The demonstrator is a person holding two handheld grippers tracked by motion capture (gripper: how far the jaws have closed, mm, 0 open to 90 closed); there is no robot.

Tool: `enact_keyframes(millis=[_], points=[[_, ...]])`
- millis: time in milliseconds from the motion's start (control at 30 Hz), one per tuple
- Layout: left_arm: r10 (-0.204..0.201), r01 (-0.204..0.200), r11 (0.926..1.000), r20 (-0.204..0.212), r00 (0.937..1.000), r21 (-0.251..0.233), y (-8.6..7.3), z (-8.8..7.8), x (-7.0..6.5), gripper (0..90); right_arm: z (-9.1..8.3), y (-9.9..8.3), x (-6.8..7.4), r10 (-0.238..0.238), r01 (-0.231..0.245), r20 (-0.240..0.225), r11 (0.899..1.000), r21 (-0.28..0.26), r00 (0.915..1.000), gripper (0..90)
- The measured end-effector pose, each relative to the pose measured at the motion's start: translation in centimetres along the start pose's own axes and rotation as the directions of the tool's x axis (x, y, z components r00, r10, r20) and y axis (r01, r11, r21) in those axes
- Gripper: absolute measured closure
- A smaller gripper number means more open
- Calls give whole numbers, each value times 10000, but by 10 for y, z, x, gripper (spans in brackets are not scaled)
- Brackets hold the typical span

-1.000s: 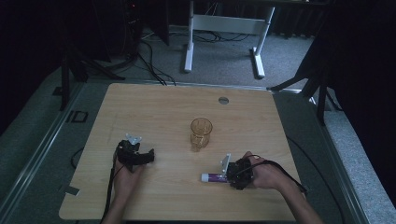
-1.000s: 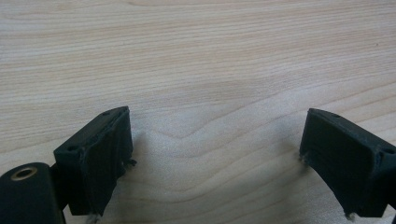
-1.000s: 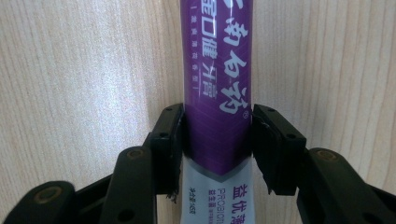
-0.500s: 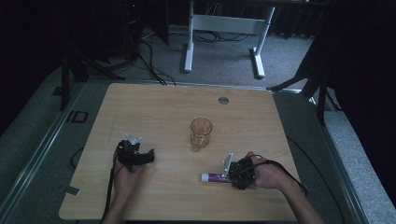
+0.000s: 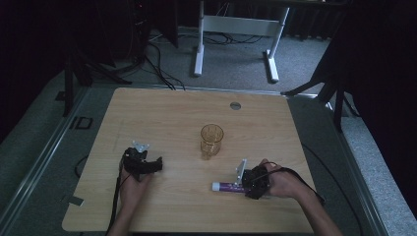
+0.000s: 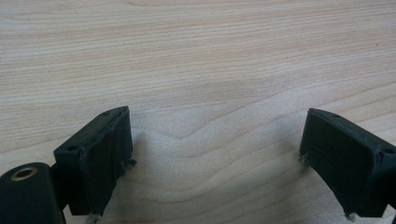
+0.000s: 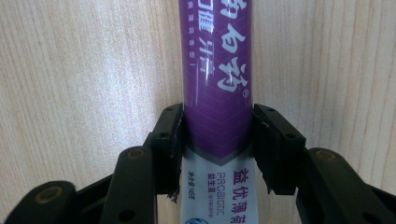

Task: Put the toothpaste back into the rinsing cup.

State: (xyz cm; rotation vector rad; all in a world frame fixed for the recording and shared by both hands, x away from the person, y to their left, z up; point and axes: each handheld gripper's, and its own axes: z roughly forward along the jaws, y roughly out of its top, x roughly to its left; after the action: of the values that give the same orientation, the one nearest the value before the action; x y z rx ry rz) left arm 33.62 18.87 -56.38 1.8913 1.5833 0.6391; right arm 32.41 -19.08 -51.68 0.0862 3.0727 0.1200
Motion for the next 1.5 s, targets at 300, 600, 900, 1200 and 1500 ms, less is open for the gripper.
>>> enact_keyframes(millis=[300, 600, 900, 1200, 1500], points=[[-7, 7, 10000, -3, 10000, -1, 0, 0, 0, 97, 0, -1, 0, -104, 104, -38, 9999, -63, 9999, 592], [-8, 8, 10000, -4, 10000, -2, 0, 0, 0, 97, -3, -2, 2, -178, 178, 22, 9996, -218, 9998, 646], [-10, 10, 10000, -2, 10000, 0, 0, 0, 0, 97, -6, -4, 4, -282, 290, 211, 9987, -412, 9994, 693], [1, -1, 10000, 17, 10000, -7, 0, 0, 0, 95, -8, -5, 5, -333, 358, 405, 9975, -608, 9986, 706], [10, -10, 10000, 22, 10000, -5, 0, 0, 0, 94, -13, -6, 3, -229, 276, 596, 9965, -794, 9980, 716]])
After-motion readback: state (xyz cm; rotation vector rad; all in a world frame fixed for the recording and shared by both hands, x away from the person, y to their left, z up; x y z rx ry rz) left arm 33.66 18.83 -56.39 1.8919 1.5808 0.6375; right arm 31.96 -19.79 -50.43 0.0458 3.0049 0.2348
